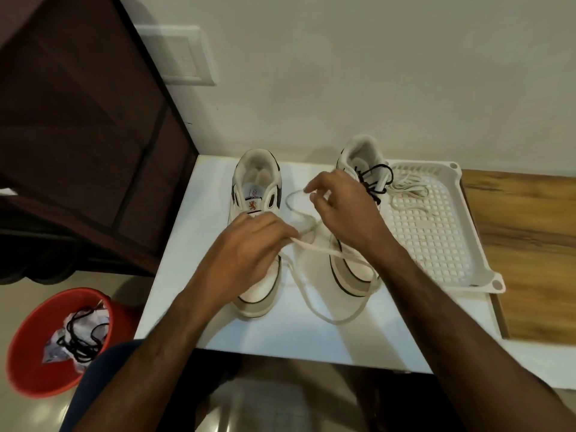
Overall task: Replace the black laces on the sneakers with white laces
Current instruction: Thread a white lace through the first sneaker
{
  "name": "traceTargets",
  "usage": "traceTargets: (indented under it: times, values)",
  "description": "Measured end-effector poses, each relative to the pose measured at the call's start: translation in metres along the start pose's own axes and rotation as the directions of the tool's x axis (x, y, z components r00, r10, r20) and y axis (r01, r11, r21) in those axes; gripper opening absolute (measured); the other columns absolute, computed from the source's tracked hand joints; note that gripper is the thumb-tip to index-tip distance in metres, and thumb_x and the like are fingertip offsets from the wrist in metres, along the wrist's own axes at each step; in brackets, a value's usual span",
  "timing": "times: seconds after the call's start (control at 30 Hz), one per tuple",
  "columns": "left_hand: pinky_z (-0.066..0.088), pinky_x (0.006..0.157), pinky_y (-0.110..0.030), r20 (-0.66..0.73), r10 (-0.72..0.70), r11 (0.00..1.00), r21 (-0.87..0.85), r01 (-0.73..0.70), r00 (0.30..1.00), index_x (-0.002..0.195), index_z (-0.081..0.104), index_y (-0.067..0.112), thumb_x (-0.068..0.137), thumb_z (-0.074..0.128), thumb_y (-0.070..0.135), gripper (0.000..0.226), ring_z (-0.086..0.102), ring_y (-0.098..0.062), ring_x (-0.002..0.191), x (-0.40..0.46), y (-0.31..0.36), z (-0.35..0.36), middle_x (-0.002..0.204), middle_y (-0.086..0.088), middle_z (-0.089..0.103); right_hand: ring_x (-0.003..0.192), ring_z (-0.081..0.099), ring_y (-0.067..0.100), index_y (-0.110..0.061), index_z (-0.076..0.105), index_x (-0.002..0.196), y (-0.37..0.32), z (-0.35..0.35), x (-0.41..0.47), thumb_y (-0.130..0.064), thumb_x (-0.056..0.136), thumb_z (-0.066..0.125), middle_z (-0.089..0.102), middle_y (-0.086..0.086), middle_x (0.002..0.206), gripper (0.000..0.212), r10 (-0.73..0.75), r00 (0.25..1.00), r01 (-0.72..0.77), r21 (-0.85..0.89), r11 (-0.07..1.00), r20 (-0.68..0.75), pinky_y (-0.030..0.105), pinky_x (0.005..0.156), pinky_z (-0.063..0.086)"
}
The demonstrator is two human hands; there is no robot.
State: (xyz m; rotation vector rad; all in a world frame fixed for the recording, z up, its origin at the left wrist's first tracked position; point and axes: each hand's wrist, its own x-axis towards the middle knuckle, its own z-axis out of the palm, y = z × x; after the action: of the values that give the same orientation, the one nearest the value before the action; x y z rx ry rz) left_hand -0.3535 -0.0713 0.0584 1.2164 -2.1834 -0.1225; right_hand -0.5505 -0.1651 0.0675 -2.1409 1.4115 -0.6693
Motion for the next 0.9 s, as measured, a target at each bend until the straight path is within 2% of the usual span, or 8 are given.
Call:
traceTargets:
  times: [0.07, 0.17, 0.27, 0.37, 0.43, 0.67, 0.77, 0.9]
  values:
    - [0.050, 0.080, -0.036, -0.062, -0.090, 0.989, -0.120, 0.082, 0.994, 0.103, 0.074, 0.009, 0.093, 0.070, 0.003, 0.013, 0.064, -0.014, 0.097, -0.003, 0.003, -0.011, 0.100, 0.001, 0.068, 0.071, 0.064, 0.007, -0.020, 0.076, 0.087, -0.015, -0.002, -0.007, -0.047, 0.102, 0.052, 0.071, -0.006, 0.078, 0.039, 0.104, 0.986, -0.114, 0.077, 0.990, 0.128, 0.033, 0.071, 0.051]
    - [0.050, 0.083, -0.039, -0.019, -0.032, 0.986, -0.167, 0.028, 0.999, 0.104, 0.075, 0.008, 0.090, 0.071, 0.002, 0.016, 0.064, -0.017, 0.099, -0.005, 0.006, -0.011, 0.102, -0.002, 0.067, 0.075, 0.065, 0.012, -0.017, 0.077, 0.080, -0.036, 0.000, -0.013, -0.063, 0.100, 0.041, 0.075, -0.002, 0.078, 0.063, 0.207, 0.829, -0.448, 0.395, 0.802, 0.520, 0.029, 0.074, 0.047]
    - [0.052, 0.086, -0.040, 0.089, 0.140, 0.983, -0.129, -0.128, 0.986, 0.104, 0.076, 0.006, 0.094, 0.069, 0.008, 0.013, 0.065, -0.022, 0.096, -0.006, 0.013, -0.001, 0.100, -0.007, 0.068, 0.089, 0.068, 0.019, -0.012, 0.077, 0.098, -0.036, 0.011, -0.012, -0.046, 0.103, 0.051, 0.076, 0.005, 0.093, 0.042, 0.105, 0.781, -0.551, 0.601, 0.578, 0.615, 0.034, 0.088, 0.053]
    - [0.052, 0.084, -0.033, 0.160, 0.197, 0.975, -0.138, -0.176, 0.967, 0.104, 0.077, 0.008, 0.095, 0.070, 0.017, 0.014, 0.064, -0.019, 0.092, -0.010, 0.019, 0.007, 0.098, -0.004, 0.069, 0.073, 0.064, 0.015, -0.007, 0.070, 0.103, -0.031, 0.013, -0.008, -0.021, 0.104, 0.054, 0.066, 0.002, 0.074, 0.021, 0.088, 0.824, -0.546, 0.743, 0.387, 0.560, 0.024, 0.072, 0.053]
    - [0.052, 0.081, -0.033, 0.164, 0.161, 0.980, -0.145, -0.138, 0.973, 0.104, 0.078, 0.009, 0.095, 0.071, 0.021, 0.016, 0.064, -0.018, 0.090, -0.012, 0.014, 0.007, 0.097, -0.004, 0.070, 0.063, 0.059, 0.013, -0.005, 0.067, 0.107, -0.028, 0.012, -0.006, -0.018, 0.105, 0.053, 0.055, -0.002, 0.065, 0.019, 0.118, 0.844, -0.524, 0.759, 0.386, 0.523, 0.024, 0.065, 0.052]
    - [0.055, 0.086, -0.034, 0.047, -0.072, 0.969, -0.232, 0.081, 0.996, 0.101, 0.077, 0.007, 0.094, 0.073, 0.013, 0.010, 0.067, -0.015, 0.101, -0.008, -0.004, 0.003, 0.105, -0.002, 0.069, 0.079, 0.068, 0.013, -0.007, 0.072, 0.109, -0.026, 0.017, -0.010, -0.012, 0.105, 0.051, 0.073, 0.002, 0.087, 0.022, 0.155, 0.846, -0.438, 0.498, 0.749, 0.511, 0.030, 0.076, 0.052]
    - [0.054, 0.091, -0.028, 0.041, -0.029, 0.974, -0.225, 0.038, 0.999, 0.097, 0.076, 0.005, 0.094, 0.073, 0.012, 0.008, 0.066, -0.013, 0.104, -0.008, -0.004, 0.001, 0.105, -0.003, 0.069, 0.084, 0.072, 0.024, -0.005, 0.071, 0.113, -0.023, 0.013, -0.011, -0.028, 0.104, 0.056, 0.074, 0.013, 0.094, 0.029, 0.188, 0.792, -0.566, 0.581, 0.585, 0.581, 0.035, 0.082, 0.058]
    - [0.052, 0.084, -0.033, 0.066, 0.093, 0.989, -0.122, -0.085, 0.993, 0.093, 0.075, 0.006, 0.093, 0.073, 0.013, 0.008, 0.067, -0.020, 0.094, -0.008, 0.000, 0.008, 0.100, -0.006, 0.070, 0.091, 0.068, 0.020, -0.007, 0.072, 0.117, -0.021, 0.016, -0.012, -0.023, 0.099, 0.063, 0.073, 0.011, 0.100, 0.025, 0.120, 0.773, -0.606, 0.668, 0.432, 0.623, 0.032, 0.087, 0.055]
